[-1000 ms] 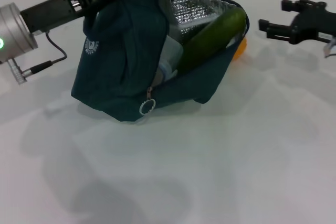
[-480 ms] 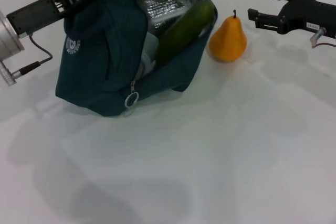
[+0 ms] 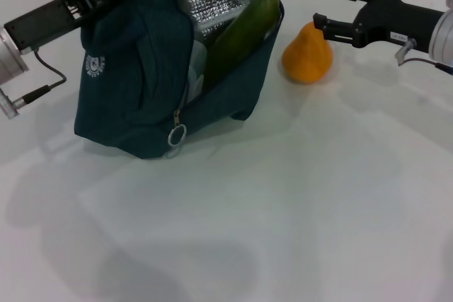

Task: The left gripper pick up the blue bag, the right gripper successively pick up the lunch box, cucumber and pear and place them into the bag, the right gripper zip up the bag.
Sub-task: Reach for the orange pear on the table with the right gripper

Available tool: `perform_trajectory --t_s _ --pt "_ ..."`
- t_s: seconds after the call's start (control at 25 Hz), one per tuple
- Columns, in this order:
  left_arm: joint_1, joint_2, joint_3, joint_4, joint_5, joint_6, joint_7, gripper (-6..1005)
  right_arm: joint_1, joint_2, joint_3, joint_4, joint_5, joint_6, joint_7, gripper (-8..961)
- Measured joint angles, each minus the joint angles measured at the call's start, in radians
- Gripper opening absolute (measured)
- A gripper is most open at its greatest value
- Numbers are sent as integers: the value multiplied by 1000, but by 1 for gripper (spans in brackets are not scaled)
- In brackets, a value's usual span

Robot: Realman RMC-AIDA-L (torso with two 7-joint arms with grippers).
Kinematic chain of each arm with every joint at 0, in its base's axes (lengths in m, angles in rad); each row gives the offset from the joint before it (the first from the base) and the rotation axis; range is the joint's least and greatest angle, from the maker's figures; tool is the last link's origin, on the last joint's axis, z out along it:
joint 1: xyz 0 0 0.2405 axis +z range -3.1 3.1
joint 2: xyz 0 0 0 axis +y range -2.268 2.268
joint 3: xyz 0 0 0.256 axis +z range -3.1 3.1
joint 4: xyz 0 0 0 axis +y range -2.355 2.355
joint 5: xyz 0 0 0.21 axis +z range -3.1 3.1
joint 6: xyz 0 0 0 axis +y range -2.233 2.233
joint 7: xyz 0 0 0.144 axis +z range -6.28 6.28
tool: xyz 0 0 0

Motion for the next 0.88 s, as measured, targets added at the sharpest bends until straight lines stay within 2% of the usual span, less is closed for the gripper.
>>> perform_trajectory --t_s 0.32,0.68,0.88 --pt "0 0 0 0 -1 0 -6 48 30 1 0 57 43 5 -58 785" --pt "0 -7 0 0 -2 0 -8 48 91 1 0 182 134 26 -197 784" --pt "1 -8 0 -11 -2 0 -9 48 113 1 0 201 162 58 -215 784"
